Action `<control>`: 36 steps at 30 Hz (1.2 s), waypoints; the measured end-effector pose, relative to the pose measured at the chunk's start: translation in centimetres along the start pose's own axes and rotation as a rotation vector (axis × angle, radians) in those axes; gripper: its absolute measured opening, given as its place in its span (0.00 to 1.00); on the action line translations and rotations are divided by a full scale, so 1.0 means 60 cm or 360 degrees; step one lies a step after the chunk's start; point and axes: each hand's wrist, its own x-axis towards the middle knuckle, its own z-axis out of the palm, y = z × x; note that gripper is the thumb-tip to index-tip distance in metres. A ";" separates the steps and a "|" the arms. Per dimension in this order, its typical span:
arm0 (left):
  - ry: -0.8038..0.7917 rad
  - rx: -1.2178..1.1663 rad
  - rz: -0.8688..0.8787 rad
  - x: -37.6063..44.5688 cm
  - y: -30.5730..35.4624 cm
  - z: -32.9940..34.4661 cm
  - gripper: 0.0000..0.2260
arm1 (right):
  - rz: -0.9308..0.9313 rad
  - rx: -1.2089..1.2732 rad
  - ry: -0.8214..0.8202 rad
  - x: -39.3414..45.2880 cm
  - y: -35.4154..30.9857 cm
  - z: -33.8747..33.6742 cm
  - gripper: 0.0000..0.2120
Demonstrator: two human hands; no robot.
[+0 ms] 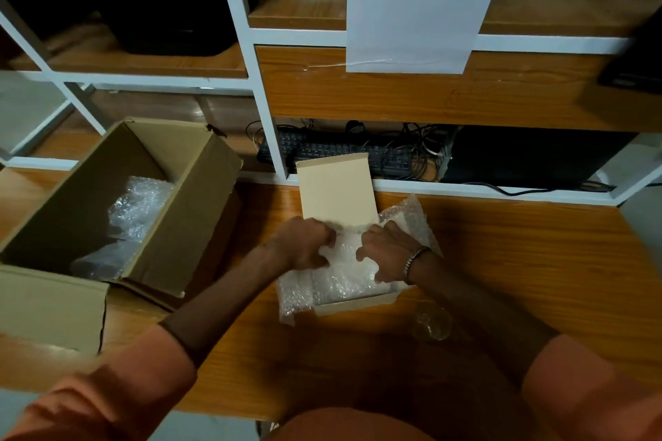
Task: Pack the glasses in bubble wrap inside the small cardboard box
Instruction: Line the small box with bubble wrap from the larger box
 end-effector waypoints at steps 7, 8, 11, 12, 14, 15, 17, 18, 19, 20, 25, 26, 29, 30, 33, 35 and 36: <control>-0.0218 0.0552 -0.0118 0.024 0.045 0.067 0.28 | -0.0047 -0.0147 -0.0155 0.009 -0.002 -0.002 0.40; -0.0253 0.0556 -0.0128 0.025 0.047 0.075 0.29 | -0.0064 -0.0162 -0.0163 0.012 -0.002 -0.003 0.41; -0.0304 0.0538 -0.0156 0.026 0.050 0.097 0.31 | -0.0124 -0.0213 -0.0174 0.021 -0.003 0.002 0.45; -0.0303 0.0514 -0.0170 0.027 0.050 0.103 0.31 | -0.0137 -0.0218 -0.0175 0.023 -0.002 0.006 0.46; -0.0294 0.0490 -0.0199 0.031 0.048 0.116 0.34 | -0.0151 -0.0229 -0.0185 0.026 0.000 0.013 0.46; -0.0289 0.0491 -0.0212 0.032 0.048 0.123 0.35 | -0.0160 -0.0238 -0.0185 0.026 0.001 0.017 0.46; -0.0280 0.0521 -0.0225 0.034 0.048 0.138 0.39 | -0.0185 -0.0247 -0.0155 0.022 0.003 0.028 0.43; -0.0284 0.0548 -0.0224 0.035 0.050 0.145 0.40 | -0.0199 -0.0249 -0.0130 0.018 0.005 0.033 0.42; -0.0293 0.0568 -0.0226 0.035 0.052 0.150 0.42 | -0.0211 -0.0250 -0.0110 0.014 0.007 0.037 0.41; -0.0297 0.0582 -0.0230 0.034 0.055 0.152 0.43 | -0.0223 -0.0246 -0.0090 0.011 0.009 0.039 0.41; -0.0332 0.0545 -0.0271 0.035 0.060 0.149 0.42 | -0.0276 -0.0214 -0.0055 0.010 0.010 0.028 0.34; -0.0317 0.0512 -0.0274 0.035 0.060 0.141 0.37 | -0.0289 -0.0189 -0.0024 0.010 0.010 0.023 0.32; -0.0097 0.0415 -0.0294 0.030 0.058 0.114 0.25 | -0.0307 -0.0113 0.0201 0.013 0.013 0.004 0.23; -0.0034 0.0414 -0.0303 0.027 0.061 0.106 0.24 | -0.0305 -0.0103 0.0272 0.015 0.013 -0.001 0.21; 0.0060 0.0476 -0.0324 0.022 0.072 0.108 0.21 | -0.0285 -0.0084 0.0341 0.023 0.001 -0.002 0.20; -0.0033 0.0520 -0.0331 0.021 0.080 0.119 0.21 | -0.0264 -0.0090 0.0256 0.029 -0.010 0.008 0.22; -0.0102 0.0531 -0.0352 0.022 0.084 0.129 0.22 | -0.0249 -0.0097 0.0205 0.031 -0.014 0.015 0.23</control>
